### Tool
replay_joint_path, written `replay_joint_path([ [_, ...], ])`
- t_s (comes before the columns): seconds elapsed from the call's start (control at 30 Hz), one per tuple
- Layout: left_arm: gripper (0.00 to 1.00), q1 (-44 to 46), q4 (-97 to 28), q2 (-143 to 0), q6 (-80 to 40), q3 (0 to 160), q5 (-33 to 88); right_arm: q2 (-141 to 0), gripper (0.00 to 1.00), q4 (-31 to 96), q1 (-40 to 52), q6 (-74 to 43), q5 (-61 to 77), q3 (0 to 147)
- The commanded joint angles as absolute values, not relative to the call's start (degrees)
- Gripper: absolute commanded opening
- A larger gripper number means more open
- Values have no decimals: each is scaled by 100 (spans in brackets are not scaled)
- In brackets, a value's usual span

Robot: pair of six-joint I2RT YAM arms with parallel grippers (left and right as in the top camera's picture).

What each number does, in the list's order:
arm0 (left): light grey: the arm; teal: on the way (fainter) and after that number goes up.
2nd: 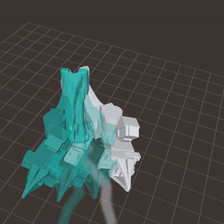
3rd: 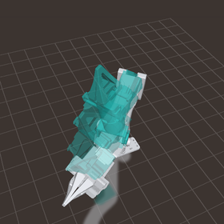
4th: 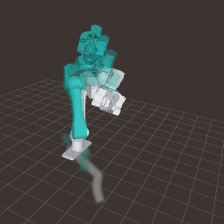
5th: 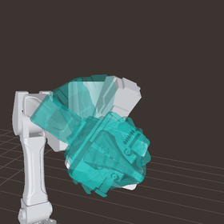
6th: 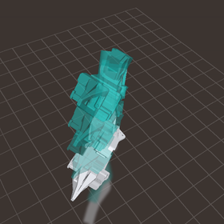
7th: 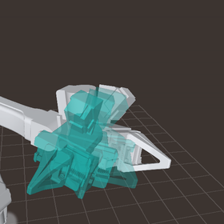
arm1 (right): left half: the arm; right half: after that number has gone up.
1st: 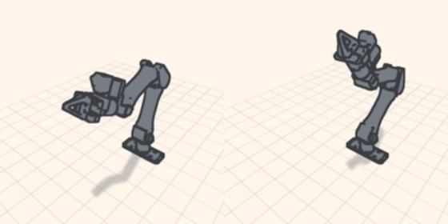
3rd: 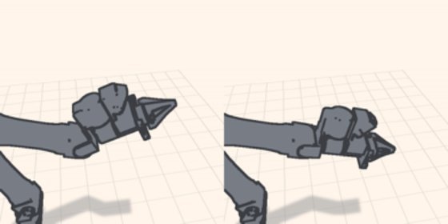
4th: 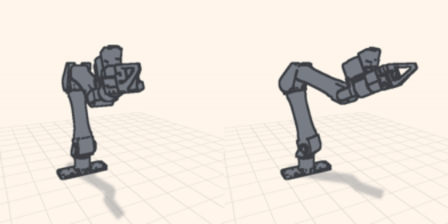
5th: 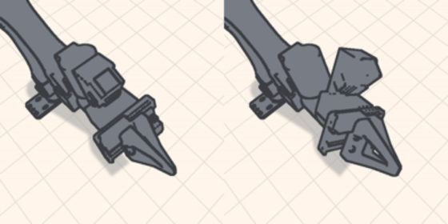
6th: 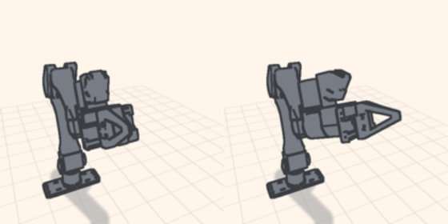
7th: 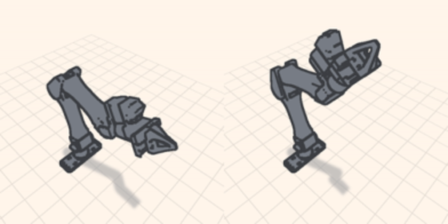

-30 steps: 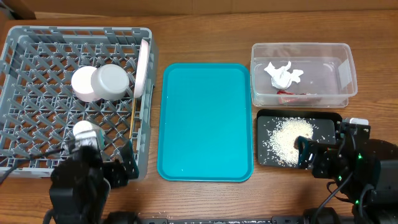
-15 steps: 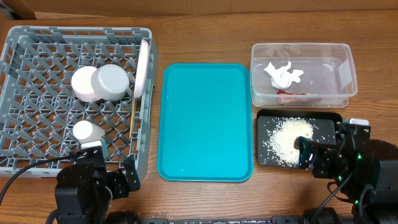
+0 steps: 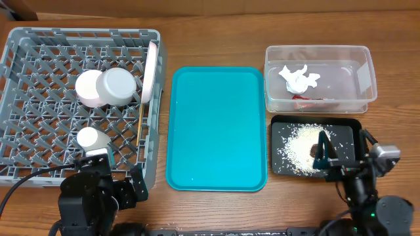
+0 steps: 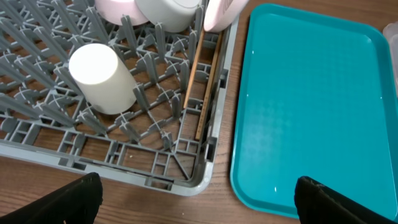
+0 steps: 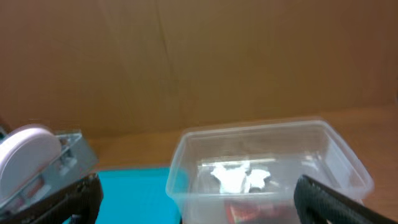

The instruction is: Sort waste into correct bins and load items into the dishwasher

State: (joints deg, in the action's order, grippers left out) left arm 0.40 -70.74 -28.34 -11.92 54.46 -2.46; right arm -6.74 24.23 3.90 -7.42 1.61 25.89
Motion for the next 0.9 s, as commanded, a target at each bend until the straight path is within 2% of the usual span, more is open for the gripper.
replay_joint_path([
  [0.0, 100, 78, -7065, -2801, -1247, 5437, -301, -268, 100, 1428, 423, -711, 290, 1640],
  [0.17, 100, 78, -7065, -2803, -1247, 5437, -301, -12, 100, -110, 421, -705, 257, 545],
  [0.27, 100, 78, -7065, -2803, -1247, 5437, -301, -12, 100, -545, 416, -705, 261, 115],
  [0.43, 100, 78, -7065, -2801, -1247, 5437, -301, -16, 100, 523, 416, -729, 287, 47],
  [0.87, 100, 78, -7065, -2801, -1247, 5437, -301, -49, 100, 467, 416, -727, 217, 47],
])
